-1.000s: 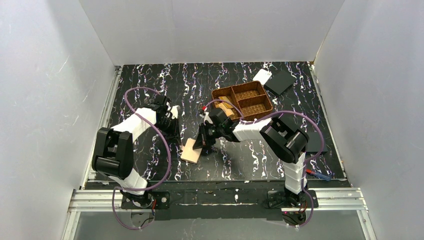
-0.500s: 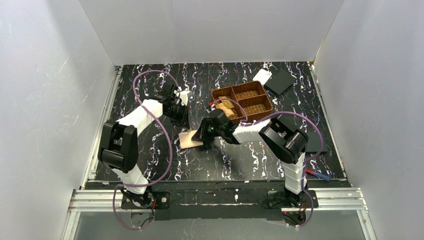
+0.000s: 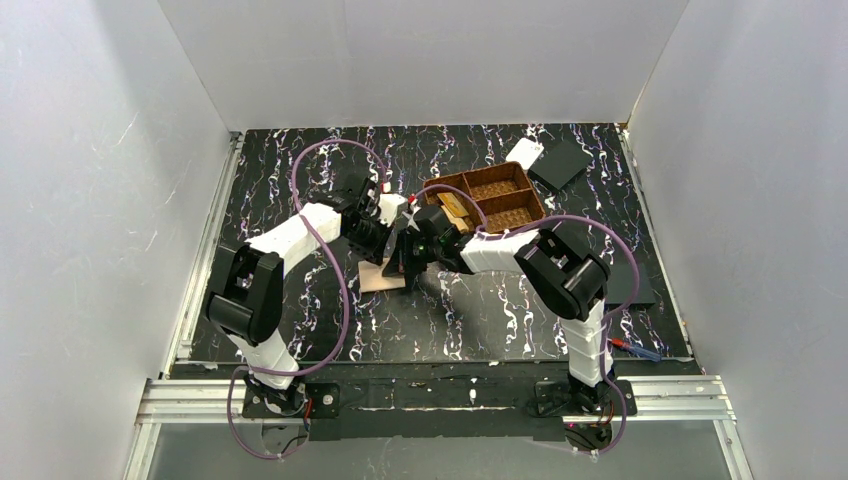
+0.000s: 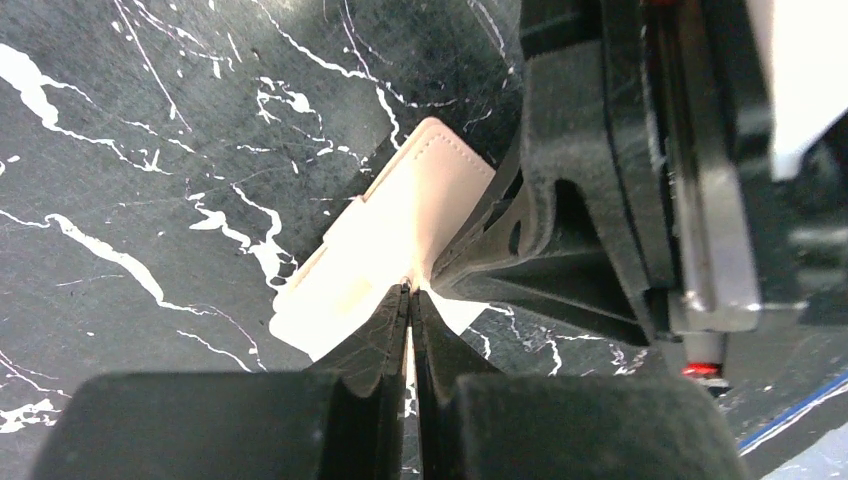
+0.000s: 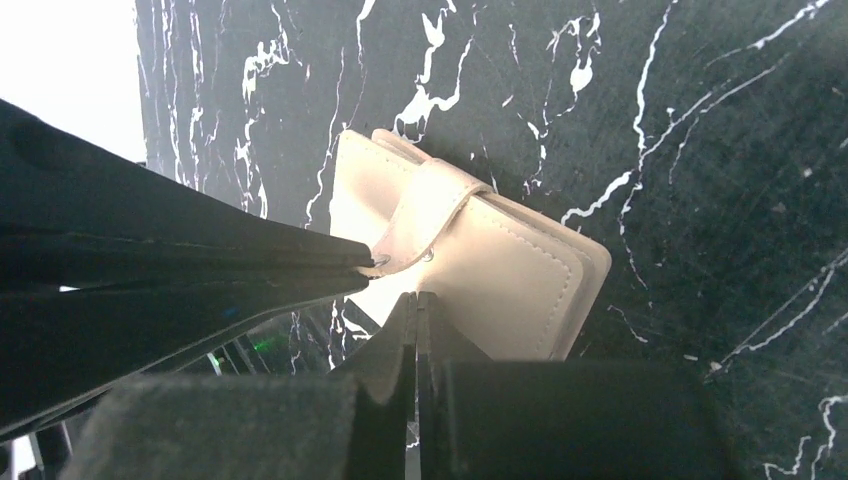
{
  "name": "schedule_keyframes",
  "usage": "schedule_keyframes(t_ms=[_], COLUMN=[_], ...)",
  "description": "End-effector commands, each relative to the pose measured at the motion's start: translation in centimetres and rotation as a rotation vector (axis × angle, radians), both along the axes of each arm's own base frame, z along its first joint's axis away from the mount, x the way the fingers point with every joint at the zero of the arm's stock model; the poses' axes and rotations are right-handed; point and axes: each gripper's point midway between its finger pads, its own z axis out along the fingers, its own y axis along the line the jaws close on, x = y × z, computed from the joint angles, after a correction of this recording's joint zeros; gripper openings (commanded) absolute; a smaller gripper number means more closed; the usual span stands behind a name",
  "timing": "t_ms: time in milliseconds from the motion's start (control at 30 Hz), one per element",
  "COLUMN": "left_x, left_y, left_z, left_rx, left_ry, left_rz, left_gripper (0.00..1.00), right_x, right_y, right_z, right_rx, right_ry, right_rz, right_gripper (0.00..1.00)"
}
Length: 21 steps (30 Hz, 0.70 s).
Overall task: Put the credit cards into the card holder
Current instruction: Close the card holder at the center of the board.
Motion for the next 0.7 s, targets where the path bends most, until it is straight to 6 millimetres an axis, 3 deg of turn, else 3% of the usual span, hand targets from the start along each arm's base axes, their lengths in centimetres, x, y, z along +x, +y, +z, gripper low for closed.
schedule_keyframes(t_ms=[0,233,500,667], left_x=[-1.0,-1.1,1.1,1.1], left_y=[1.4,1.4,0.3,-0.6], left_z=[-0.6,-1.6,-0.9,-1.4], left_rx=[0.081,0.107,0.074,0.063], left_ry=[-0.017,-0.031,-0.095,-0.072], left_rz=[-0.079,-0.132,-0.084,-0.096], left_gripper=[0.0,0.0,0.0,0.0], right_x=[0.0,0.5,0.1,0.2], right_y=[-2.9,-3.7,-3.4,-3.3], right_z=[-4.2,-4.0,-4.5,-4.6], right_rx=[-0.12,-0.094,-0.069,-0.064], right_ry=[0.028,0.044,0.069,0.072], right_rz=[0.048,0.071,0.089,0.091], right_gripper=[0.01,0.01,0.01,0.01])
